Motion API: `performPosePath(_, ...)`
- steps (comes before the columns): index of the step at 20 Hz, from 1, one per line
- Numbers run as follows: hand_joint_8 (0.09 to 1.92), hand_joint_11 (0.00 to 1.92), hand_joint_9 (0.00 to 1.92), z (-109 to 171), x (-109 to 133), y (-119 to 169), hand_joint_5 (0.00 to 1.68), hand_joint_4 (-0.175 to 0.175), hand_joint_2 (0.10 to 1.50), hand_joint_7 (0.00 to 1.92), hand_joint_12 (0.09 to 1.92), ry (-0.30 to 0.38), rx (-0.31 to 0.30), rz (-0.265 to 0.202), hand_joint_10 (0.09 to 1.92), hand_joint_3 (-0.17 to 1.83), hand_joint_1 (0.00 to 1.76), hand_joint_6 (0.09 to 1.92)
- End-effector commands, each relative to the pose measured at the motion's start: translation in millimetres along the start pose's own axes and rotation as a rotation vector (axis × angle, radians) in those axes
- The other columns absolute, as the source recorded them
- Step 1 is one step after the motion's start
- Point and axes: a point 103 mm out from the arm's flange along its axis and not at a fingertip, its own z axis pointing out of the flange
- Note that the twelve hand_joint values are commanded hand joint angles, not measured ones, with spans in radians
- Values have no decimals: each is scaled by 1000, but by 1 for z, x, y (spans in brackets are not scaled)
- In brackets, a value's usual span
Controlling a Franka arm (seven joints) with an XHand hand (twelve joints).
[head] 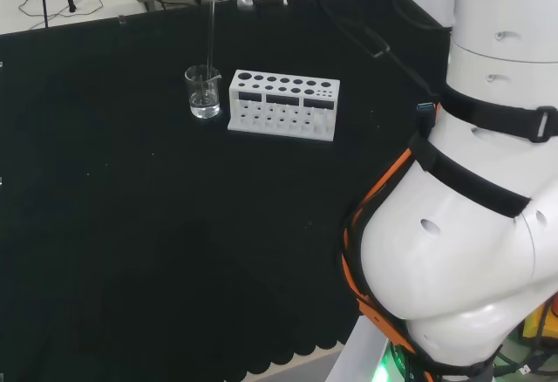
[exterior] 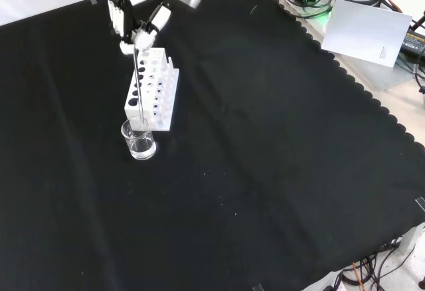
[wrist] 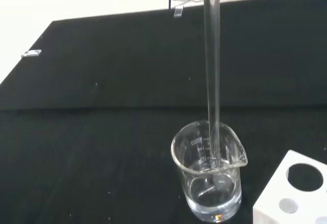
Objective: Put the glass rod back on the white test tube rack.
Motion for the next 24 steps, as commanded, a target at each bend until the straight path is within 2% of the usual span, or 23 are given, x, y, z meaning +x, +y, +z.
performPosePath(1, 981, 1341, 1710, -32, -5, -16, 1370, -175, 1100, 1200, 659, 18, -51, 17, 664, -175, 1308, 87)
performPosePath(6, 982, 1341, 1710, -49, -18, -25, 1370, -175, 1100, 1200, 659, 14, -73, 42, 664, -175, 1308, 87)
performPosePath(13, 982, 1341, 1709, -63, -49, -32, 1370, -175, 1101, 1199, 659, 16, -92, 87, 665, -175, 1308, 87)
performPosePath(24, 984, 1340, 1708, -65, -95, -41, 1370, -175, 1101, 1198, 659, 9, -97, 170, 667, -175, 1308, 87)
